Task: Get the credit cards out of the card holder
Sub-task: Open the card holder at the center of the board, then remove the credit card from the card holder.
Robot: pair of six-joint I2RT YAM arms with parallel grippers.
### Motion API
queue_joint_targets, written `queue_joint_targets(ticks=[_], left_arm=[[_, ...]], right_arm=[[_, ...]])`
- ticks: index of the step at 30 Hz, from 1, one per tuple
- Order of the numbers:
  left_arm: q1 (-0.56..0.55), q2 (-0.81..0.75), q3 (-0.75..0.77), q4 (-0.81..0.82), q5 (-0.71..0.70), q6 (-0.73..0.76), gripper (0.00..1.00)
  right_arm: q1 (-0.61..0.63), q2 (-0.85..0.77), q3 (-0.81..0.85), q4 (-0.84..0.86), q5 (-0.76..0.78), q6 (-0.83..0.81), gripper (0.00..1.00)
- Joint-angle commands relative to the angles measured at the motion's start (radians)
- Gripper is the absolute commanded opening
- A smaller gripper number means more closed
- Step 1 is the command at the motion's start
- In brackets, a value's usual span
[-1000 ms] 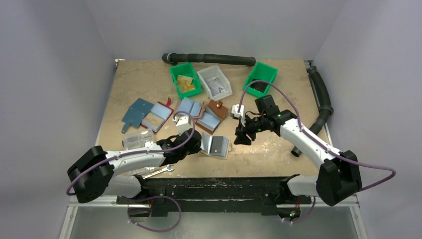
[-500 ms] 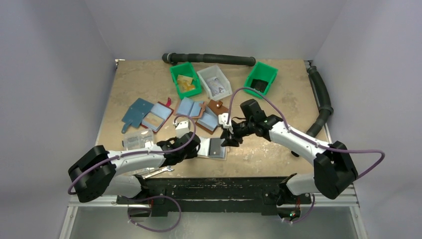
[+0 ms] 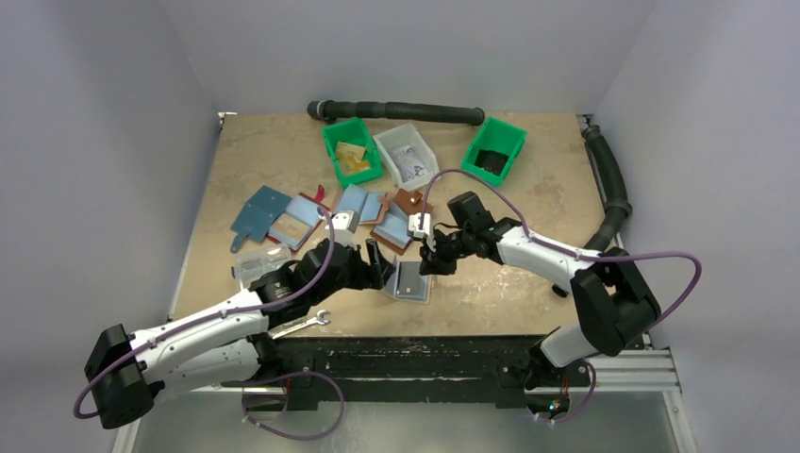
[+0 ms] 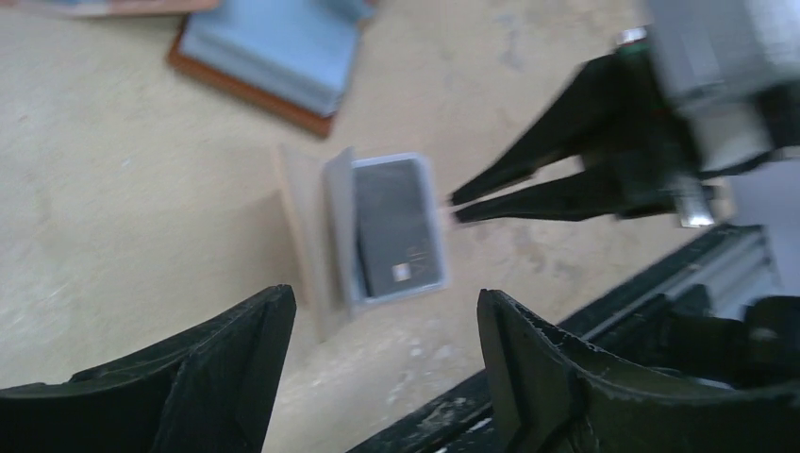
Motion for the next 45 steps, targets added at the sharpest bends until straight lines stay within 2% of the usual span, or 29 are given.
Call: queue_joint_targets(ticks=[1,5,12,17,21,26,38,45], left_arm=[[0.002,-0.010,-0.010,0.285,0.205,0.041,0.76],[0.002,0.058,-0.034,0.471,0.328,0.015,0.74],[0.000,0.245,-0.045,0.593,0.375,-0.022,0.58],[-0.001,0.383,-0.026,0.586,0.334,-0.020,0.54],[-0.001,0.477,0.019,0.476,0.231,-0.014,0.52],[-0.001,0.508,0.038,0.361,0.108,-0.009,0.53],[-0.002,0.567,0.058,0.376,0.128,0.005,0.67],[0.001,0.556,0.030,0.425,0.151,-0.014,0.71]], right_arm=[[-0.004,0.014,0.049,0.004,-0.007,0.030,0.16],[-0.020,0.034,0.062,0.003,-0.053,0.065,0.12],[-0.098,0.064,0.102,-0.045,-0.072,0.105,0.06],[-0.127,0.082,0.110,-0.060,-0.056,0.121,0.05],[-0.134,0.103,0.125,-0.083,-0.048,0.122,0.04],[-0.135,0.101,0.119,-0.079,-0.051,0.123,0.04],[-0.136,0.113,0.125,-0.097,-0.097,0.122,0.04],[-0.133,0.120,0.132,-0.109,-0.126,0.130,0.04]])
